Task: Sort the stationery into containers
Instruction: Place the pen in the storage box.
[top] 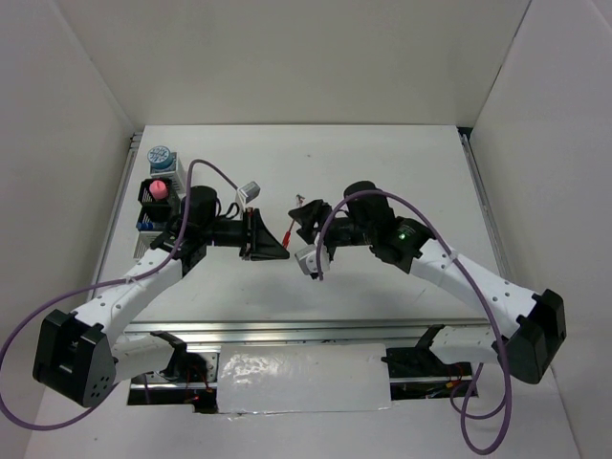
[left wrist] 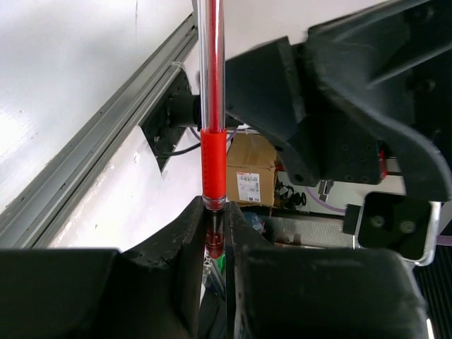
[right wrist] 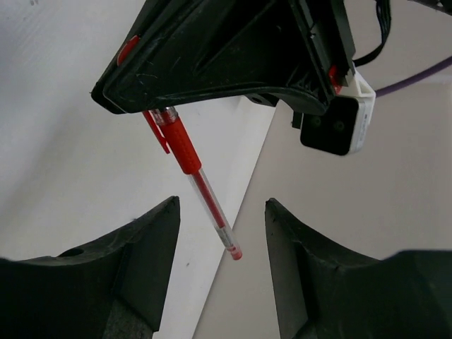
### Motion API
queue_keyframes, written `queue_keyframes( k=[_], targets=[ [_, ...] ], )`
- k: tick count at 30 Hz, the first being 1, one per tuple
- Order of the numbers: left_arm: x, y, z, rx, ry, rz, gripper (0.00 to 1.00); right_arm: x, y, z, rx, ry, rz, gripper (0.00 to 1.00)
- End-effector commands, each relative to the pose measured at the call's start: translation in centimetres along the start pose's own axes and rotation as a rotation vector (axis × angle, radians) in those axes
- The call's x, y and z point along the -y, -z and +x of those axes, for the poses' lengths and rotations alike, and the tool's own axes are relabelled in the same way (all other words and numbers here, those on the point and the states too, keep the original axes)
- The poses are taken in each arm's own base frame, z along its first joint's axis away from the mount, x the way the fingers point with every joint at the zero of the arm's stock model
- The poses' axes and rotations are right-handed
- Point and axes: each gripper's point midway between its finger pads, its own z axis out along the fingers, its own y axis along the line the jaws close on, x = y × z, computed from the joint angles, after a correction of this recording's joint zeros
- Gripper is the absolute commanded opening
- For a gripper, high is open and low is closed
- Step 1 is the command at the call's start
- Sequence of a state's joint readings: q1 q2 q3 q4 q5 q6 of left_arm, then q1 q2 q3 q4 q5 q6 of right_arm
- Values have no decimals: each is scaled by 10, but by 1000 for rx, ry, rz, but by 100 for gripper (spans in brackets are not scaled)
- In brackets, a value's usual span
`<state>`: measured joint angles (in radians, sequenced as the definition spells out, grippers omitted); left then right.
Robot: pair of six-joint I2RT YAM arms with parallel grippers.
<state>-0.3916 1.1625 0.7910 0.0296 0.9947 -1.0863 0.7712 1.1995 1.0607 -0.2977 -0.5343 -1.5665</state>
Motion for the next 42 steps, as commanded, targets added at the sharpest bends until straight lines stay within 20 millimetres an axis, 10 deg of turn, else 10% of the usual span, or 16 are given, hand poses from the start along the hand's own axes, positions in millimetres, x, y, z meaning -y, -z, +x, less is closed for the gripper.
queue_keyframes(
  k=[1,13,19,21,27,31,35,42],
  targets=[
    [12,1,5,-40,-23,34,0,11,-9,-1,5,95,22,58],
    [18,3,7,-39,-57,41,16,-7,-19,10,-15,169,-15,17],
    [26,10,1,-15,-140,63,91,-9,-11,6,-4,186,10,3],
    [32,17,-7,17,-191,65,99,-13,-6,4,-3,181,1,2],
    [70,63,-46,258,-394,78,99,-27,7,0,-2,137,-10,0],
    [82,100,-62,402,-721,-48,99,-25,13,-3,5,-243,7,0],
    [91,118,-49,380,-1056,-71,90,-4,21,-5,49,-718,56,0],
    [105,119,-25,433,-1159,54,71,54,38,-45,287,-1250,117,0]
  ],
)
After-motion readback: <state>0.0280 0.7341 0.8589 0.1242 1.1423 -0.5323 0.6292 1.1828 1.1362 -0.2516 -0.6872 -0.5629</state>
